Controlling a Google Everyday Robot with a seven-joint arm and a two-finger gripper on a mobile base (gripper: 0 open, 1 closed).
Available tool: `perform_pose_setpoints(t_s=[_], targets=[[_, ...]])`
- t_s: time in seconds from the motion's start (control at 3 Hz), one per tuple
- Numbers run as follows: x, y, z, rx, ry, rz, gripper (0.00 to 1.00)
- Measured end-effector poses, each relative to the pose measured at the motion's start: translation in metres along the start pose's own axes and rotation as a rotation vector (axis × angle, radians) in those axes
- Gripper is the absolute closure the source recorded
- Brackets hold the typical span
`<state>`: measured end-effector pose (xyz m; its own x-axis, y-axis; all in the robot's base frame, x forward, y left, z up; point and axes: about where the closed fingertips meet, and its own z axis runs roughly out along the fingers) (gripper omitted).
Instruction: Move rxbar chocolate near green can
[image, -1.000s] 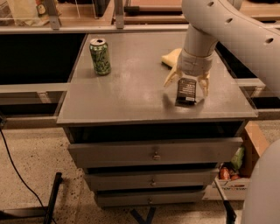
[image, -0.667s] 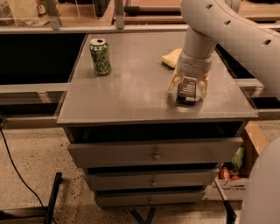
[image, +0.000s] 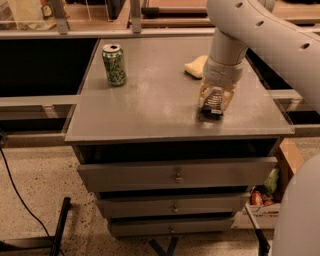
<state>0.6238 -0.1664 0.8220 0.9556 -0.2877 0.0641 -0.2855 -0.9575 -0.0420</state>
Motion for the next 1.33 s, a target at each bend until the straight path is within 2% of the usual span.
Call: perform_pose_setpoints(t_s=[0.33, 0.67, 1.0, 1.33], targets=[[0.000, 0.000, 0.000, 0.000, 0.000, 0.000, 1.00], [0.000, 0.000, 0.000, 0.000, 0.000, 0.000, 1.00], [0.001, -0.007, -0.004, 0.020, 0.031, -0.009, 1.00], [0.007, -0.011, -0.033, 0.056, 0.093, -0.028, 1.00]])
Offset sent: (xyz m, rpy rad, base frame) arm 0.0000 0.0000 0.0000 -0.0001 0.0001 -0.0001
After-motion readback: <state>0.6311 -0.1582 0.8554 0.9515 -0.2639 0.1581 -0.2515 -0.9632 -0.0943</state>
